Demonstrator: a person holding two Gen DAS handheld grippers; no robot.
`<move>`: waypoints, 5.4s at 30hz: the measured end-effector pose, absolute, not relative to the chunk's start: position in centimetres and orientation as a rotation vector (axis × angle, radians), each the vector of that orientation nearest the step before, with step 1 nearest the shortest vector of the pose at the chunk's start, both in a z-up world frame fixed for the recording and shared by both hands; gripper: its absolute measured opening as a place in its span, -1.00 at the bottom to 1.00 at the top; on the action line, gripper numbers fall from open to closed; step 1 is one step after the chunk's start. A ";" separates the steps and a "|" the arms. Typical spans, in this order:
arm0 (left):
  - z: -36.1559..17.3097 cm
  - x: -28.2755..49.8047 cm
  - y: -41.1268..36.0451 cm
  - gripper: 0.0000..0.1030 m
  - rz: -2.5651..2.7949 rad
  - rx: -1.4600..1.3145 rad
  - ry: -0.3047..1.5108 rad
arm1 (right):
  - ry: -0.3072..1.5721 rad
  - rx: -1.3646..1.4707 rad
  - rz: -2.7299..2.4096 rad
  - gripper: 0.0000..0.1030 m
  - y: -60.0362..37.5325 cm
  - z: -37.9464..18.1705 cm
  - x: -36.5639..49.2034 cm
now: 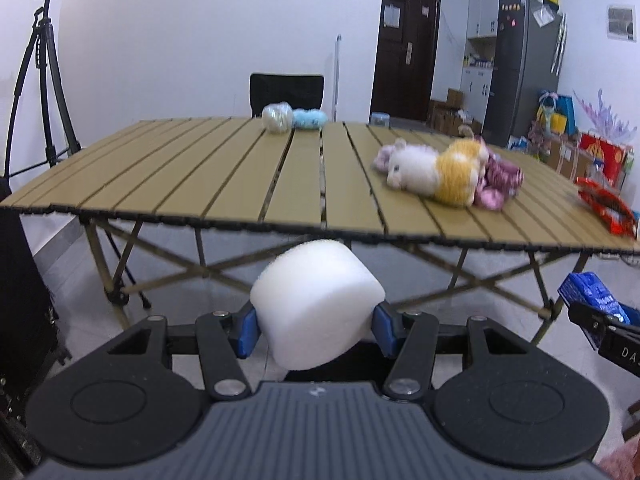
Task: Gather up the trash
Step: 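Lift the tissue pack and foam cylinder and carry both tools over the black bin, then open the left tool to drop the white foam cylinder into the bin, then move the right tool over the bin and open it to drop the tissue pack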
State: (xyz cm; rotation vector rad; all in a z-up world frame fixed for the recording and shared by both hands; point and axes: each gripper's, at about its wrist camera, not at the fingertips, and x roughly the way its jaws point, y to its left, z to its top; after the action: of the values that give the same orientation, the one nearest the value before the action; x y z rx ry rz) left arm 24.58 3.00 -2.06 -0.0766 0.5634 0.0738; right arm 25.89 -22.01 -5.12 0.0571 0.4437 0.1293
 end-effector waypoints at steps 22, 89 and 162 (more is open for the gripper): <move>-8.2 20.3 4.0 0.09 0.103 -0.006 0.735 | 0.633 -0.054 0.185 -0.01 -19.5 -10.5 21.6; -15.6 36.6 -2.5 0.07 0.106 -0.108 1.125 | 0.866 0.107 -0.152 -0.01 -27.7 -18.0 28.1; -13.2 30.5 11.9 1.00 0.277 -0.229 1.041 | 0.876 -0.054 0.104 -0.01 -12.4 -15.6 31.1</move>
State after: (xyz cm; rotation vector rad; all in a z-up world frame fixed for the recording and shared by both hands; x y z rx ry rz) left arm 30.47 11.86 -13.19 -0.2287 1.0408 0.2768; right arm 31.15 -12.45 -15.56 -0.0543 0.8756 0.1038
